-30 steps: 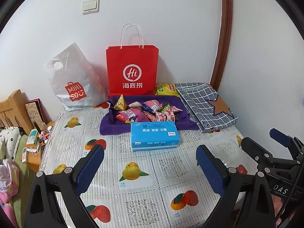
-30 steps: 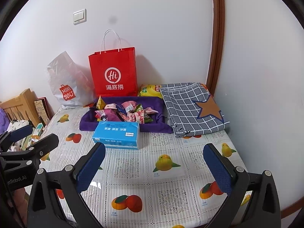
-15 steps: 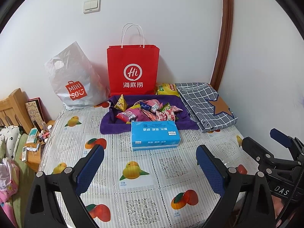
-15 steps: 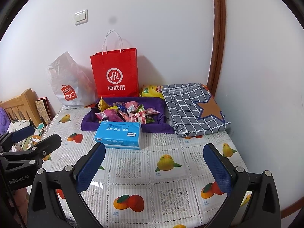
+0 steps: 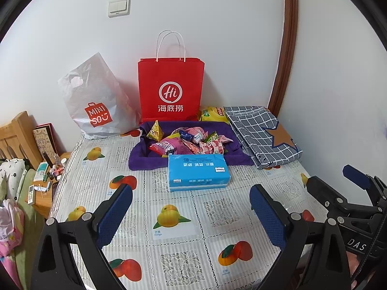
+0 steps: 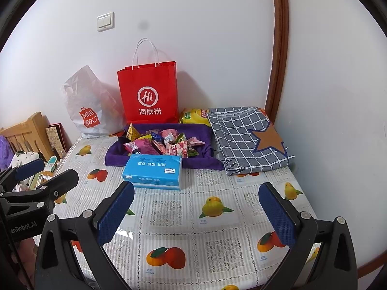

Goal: Organize snacks

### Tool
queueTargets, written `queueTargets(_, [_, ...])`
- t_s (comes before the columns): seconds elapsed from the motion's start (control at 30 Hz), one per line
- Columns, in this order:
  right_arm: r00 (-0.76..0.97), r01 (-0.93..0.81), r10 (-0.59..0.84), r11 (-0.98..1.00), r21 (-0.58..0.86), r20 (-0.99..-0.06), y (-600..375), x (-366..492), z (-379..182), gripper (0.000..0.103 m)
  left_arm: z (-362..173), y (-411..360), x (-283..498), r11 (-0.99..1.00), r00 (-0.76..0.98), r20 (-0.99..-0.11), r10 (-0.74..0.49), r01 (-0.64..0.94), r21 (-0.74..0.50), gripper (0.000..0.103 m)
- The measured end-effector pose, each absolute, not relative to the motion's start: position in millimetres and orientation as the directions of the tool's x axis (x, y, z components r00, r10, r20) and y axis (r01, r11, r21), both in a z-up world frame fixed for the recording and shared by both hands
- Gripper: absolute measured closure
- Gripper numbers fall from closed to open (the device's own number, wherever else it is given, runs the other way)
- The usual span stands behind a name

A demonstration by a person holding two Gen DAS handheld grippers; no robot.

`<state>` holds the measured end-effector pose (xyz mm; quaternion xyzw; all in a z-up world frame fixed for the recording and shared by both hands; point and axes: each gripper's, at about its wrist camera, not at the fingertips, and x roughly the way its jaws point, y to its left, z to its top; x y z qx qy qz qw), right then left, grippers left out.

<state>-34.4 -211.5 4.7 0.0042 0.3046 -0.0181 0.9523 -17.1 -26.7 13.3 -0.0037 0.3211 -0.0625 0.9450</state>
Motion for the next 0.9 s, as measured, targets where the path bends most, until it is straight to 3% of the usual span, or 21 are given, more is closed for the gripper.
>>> queueTargets(0.9, [0.815, 0.037, -0.028, 0.999, 0.003, -0.579, -210.7, -38.7, 6.1, 0.002, 15.1, -28.2, -17.9, 0.992, 0.787, -0.606, -0.12, 0.113, -0.05, 0.005])
